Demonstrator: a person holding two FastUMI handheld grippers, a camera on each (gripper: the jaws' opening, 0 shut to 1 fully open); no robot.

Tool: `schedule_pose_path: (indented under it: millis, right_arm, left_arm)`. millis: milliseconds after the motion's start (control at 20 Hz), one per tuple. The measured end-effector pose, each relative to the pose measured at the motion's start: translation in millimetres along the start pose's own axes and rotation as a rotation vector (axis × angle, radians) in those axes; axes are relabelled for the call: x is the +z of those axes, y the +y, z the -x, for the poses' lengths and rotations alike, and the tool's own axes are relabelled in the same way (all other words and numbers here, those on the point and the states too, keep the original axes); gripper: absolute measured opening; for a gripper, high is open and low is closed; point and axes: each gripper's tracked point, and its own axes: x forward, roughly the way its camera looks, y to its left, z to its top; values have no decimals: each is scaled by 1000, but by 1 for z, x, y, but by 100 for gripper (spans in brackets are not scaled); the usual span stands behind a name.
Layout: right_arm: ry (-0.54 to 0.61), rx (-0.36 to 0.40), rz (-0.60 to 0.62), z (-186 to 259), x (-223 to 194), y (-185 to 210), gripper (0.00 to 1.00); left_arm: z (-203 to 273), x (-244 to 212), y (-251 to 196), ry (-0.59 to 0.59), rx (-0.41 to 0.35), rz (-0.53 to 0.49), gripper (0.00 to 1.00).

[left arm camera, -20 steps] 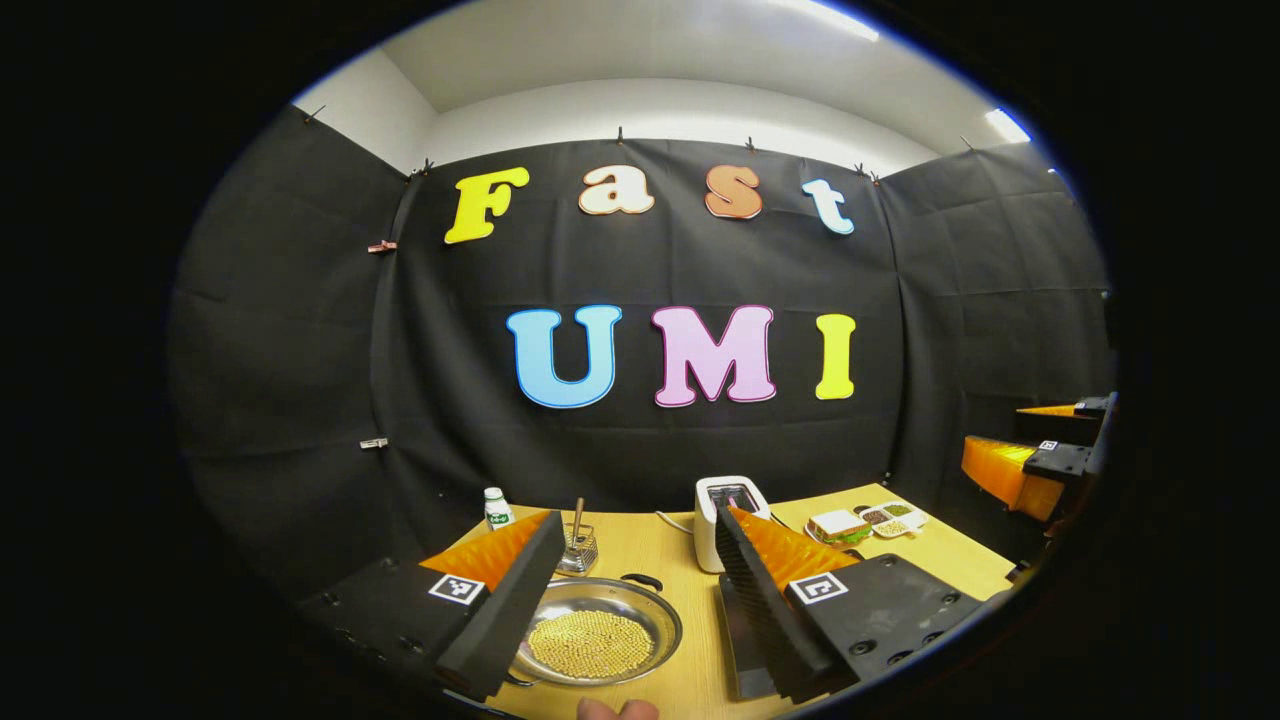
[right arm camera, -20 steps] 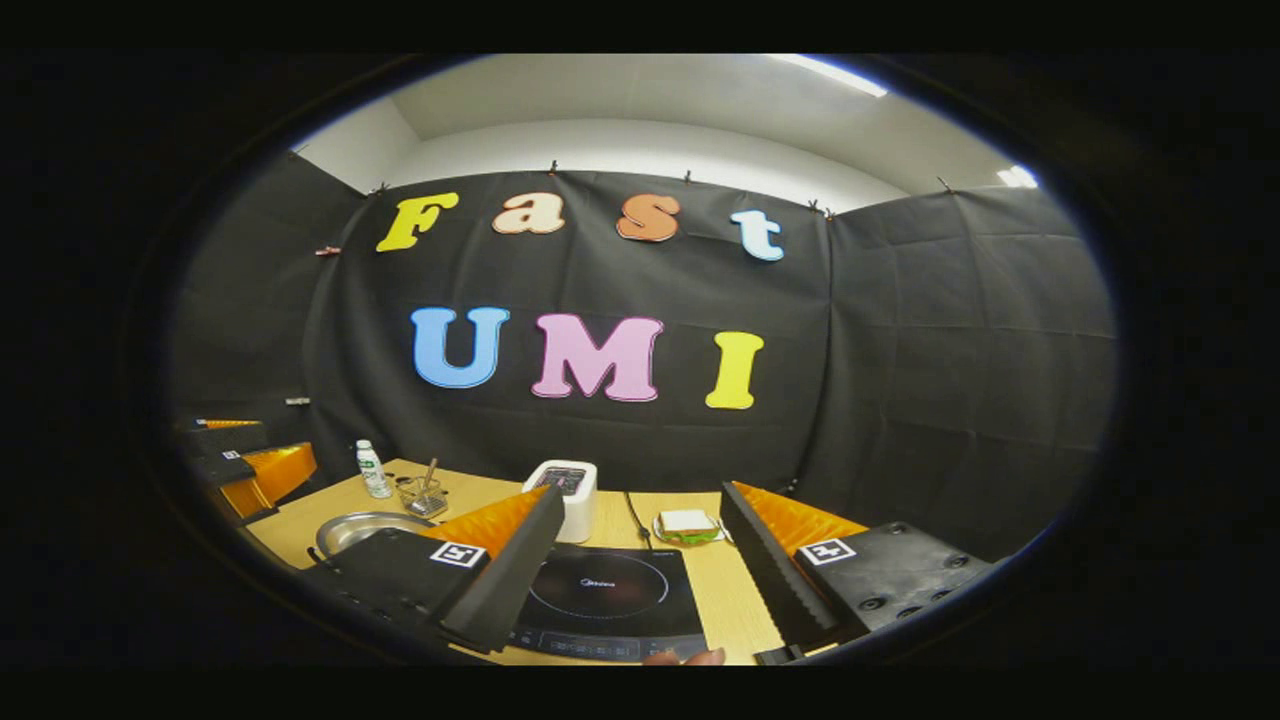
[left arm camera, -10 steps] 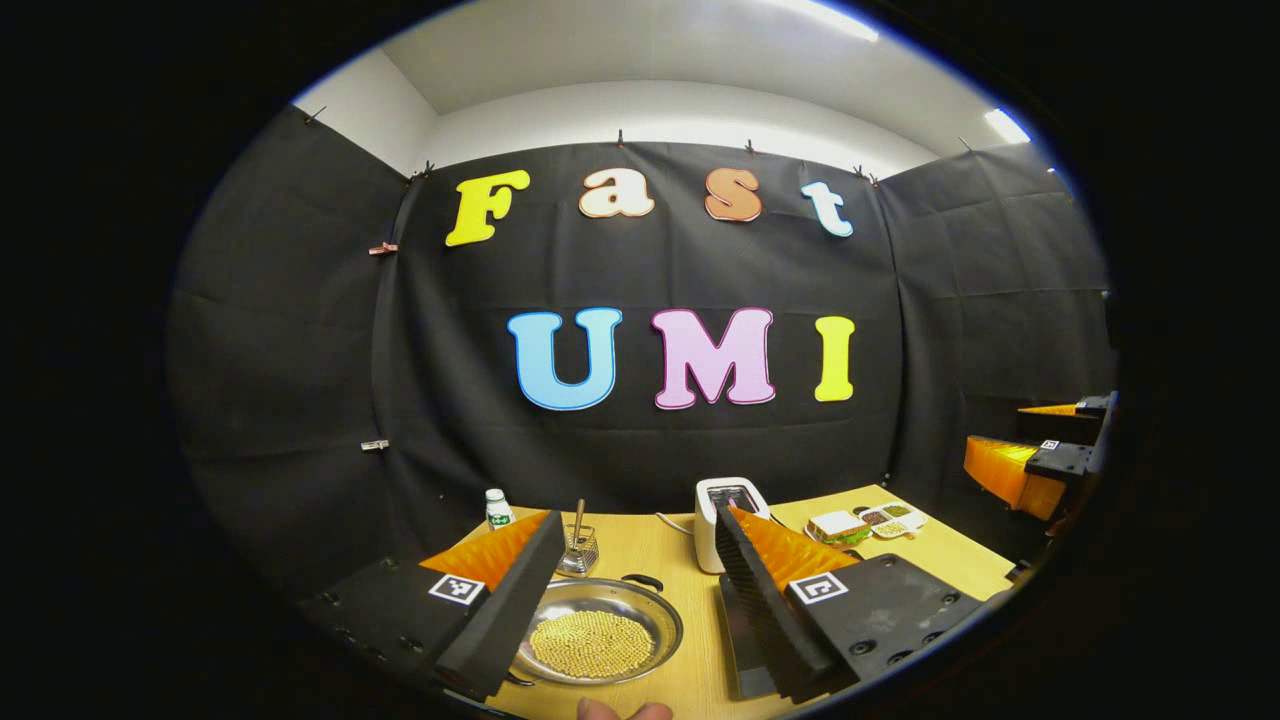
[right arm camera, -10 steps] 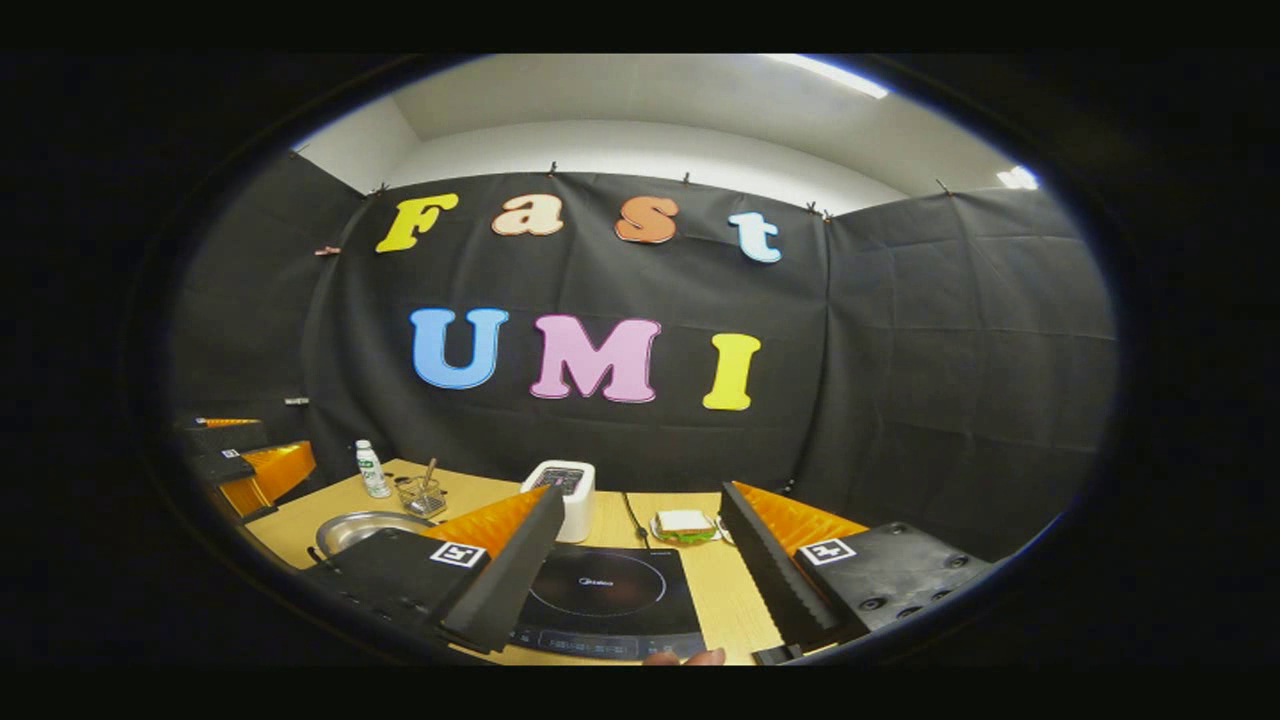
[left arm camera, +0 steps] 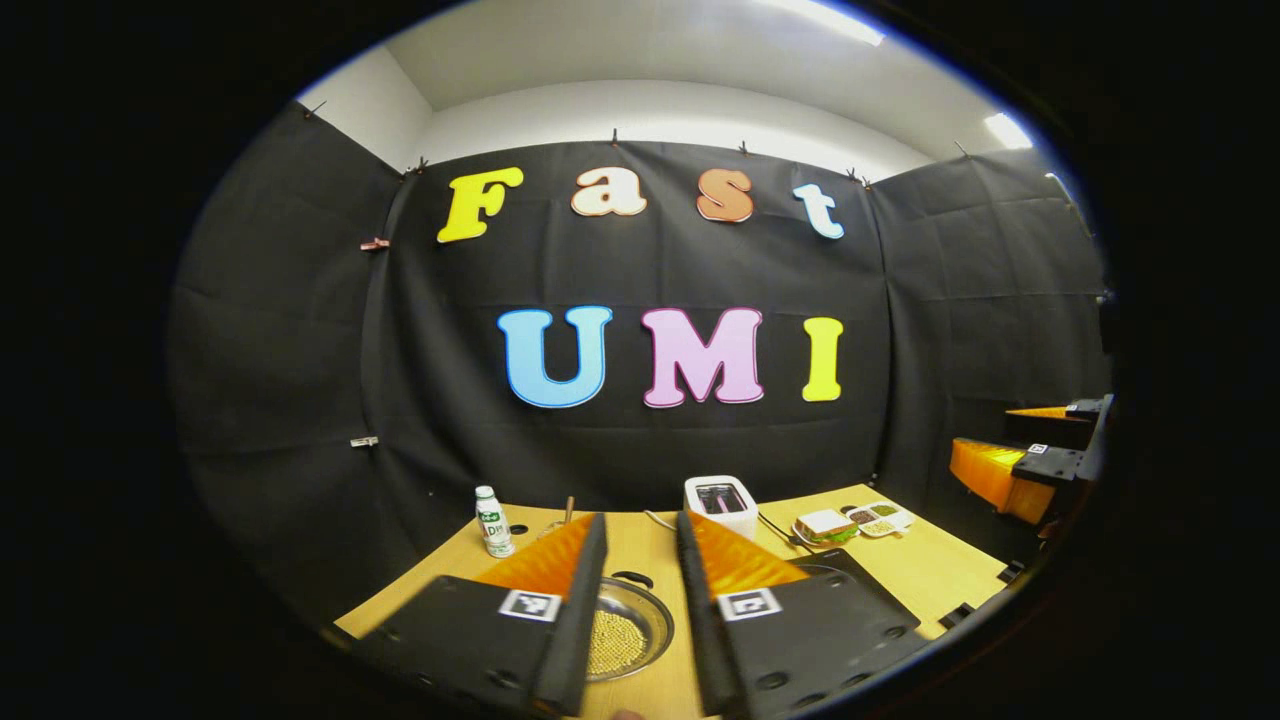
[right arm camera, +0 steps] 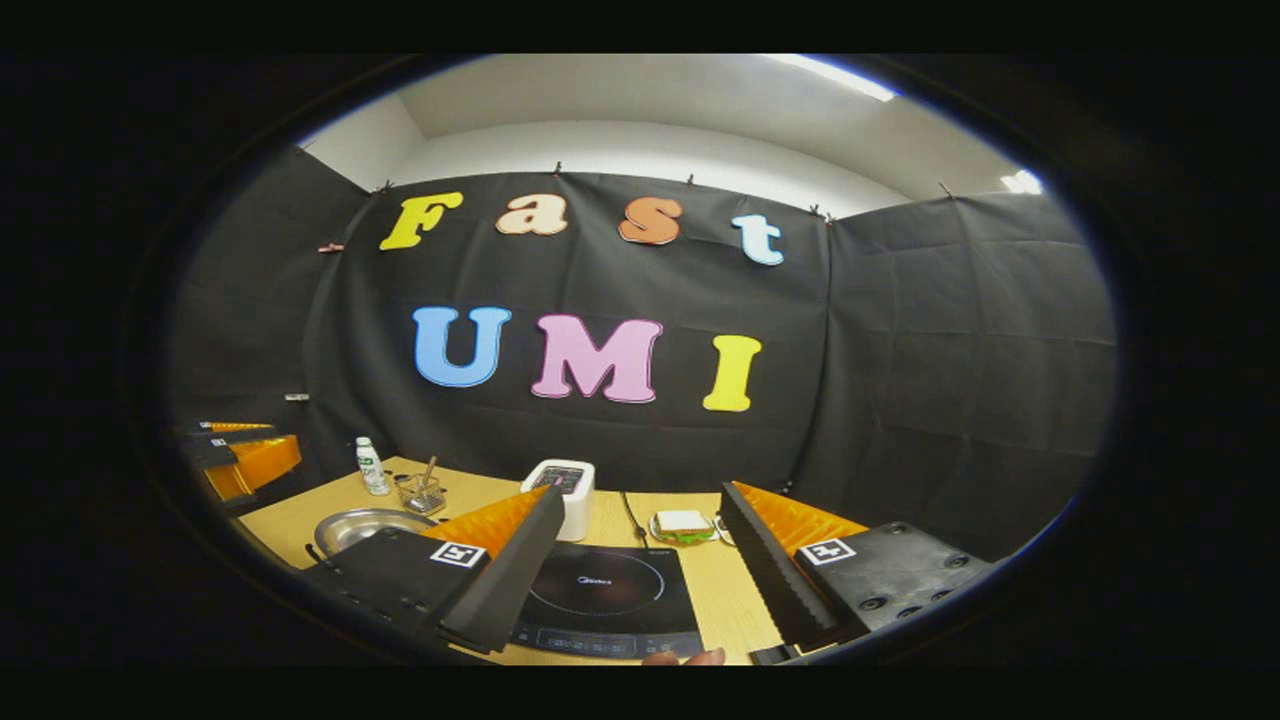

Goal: First push the handle of the pot to place it horizontally, then grasp the pot with both hands and set it on the induction cooktop.

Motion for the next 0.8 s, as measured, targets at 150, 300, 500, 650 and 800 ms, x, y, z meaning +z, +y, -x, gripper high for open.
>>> schedule_pose_path:
  millis: [150, 300, 500, 650, 800]
  right_arm:
    - [0, 4, 3, 0, 0, 2, 98]
    - [4, 10, 7, -1, -2, 3, 98]
    - [9, 9, 12, 0, -4, 1, 98]
    - [22, 5, 16, -1, -9, -1, 98]
    - [24, 4, 18, -2, -9, -2, 98]
  left_arm:
    - [2, -12, -10, 52, -59, 0, 5]
    - [4, -36, -17, 141, -97, -14, 5]
    - [9, -90, -12, 330, -99, 7, 5]
    - [20, -129, 1, 464, -80, 14, 5]
    - [34, -170, 3, 594, -143, 6, 5]
